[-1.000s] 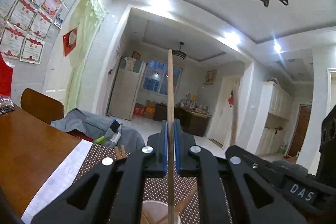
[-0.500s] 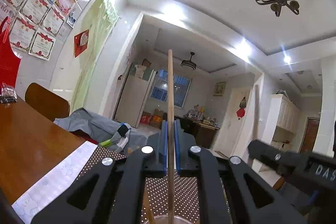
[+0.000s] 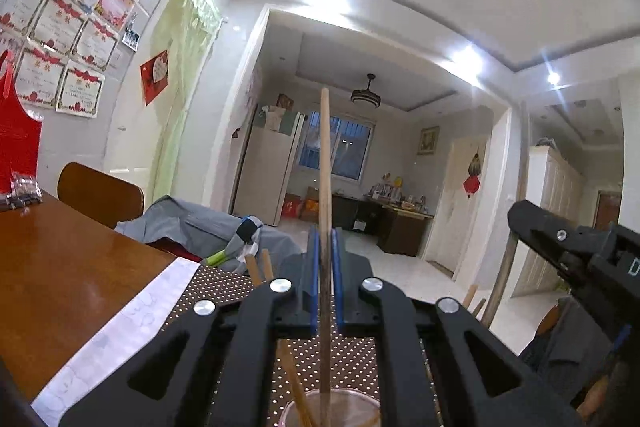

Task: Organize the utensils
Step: 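Open the left tool to drop its chopstick into the cup while the right tool releases its own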

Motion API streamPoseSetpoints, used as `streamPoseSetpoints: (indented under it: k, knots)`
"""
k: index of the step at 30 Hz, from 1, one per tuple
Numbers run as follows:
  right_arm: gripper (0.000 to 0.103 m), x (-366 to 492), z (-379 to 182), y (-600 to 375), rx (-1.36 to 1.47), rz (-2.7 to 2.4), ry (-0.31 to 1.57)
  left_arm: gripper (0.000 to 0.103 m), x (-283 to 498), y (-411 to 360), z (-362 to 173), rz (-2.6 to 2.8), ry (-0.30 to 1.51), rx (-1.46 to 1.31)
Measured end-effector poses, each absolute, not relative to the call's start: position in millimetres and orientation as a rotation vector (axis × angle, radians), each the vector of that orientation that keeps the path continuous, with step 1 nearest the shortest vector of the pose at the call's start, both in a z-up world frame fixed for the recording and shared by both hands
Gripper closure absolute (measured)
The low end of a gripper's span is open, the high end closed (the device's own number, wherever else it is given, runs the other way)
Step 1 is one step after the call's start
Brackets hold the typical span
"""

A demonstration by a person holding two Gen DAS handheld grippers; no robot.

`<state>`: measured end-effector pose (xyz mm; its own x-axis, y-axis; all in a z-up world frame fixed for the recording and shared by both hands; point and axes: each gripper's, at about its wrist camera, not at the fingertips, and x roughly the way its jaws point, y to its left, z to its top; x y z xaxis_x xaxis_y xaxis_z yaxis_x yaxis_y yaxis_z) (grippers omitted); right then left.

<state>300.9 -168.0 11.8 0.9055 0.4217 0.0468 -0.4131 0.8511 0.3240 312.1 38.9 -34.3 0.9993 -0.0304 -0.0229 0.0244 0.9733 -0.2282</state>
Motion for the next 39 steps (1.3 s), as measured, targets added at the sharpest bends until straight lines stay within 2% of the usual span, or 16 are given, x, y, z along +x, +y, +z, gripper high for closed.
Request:
streamPoseSetpoints:
  k: [11,12,13,14,15,18,22,29,39]
  knots:
    - [0.097,300,8,-168,0.344,0.447,0.002,0.096,313,36,-30,-0.026,0.071,-0.208]
    - [0.097,299,8,-168,0.350,0.447,-0.004,0.094,314,36,-29,-0.030,0.077,-0.213]
    - [0.097,300,8,-169,0.354,0.448,-0.006,0.084,313,37,-27,-0.032,0.085,-0.216]
    - [0.097,300,8,-170,0.359,0.447,-0.006,0.079,313,38,-26,-0.031,0.087,-0.216]
    - [0.097,299,7,-170,0.364,0.447,-0.009,0.078,311,38,-23,-0.031,0.086,-0.218]
    - [0.097,300,7,-171,0.371,0.441,-0.018,0.077,308,40,-17,-0.028,0.087,-0.220]
    - [0.097,296,7,-172,0.369,0.434,-0.044,0.070,306,38,-11,-0.027,0.103,-0.214]
    - [0.097,298,-2,-161,0.333,0.423,-0.034,0.066,303,34,-5,-0.026,0.109,-0.193]
    - [0.097,311,-4,-144,0.276,0.426,0.109,0.061,313,41,-4,0.017,0.180,-0.171]
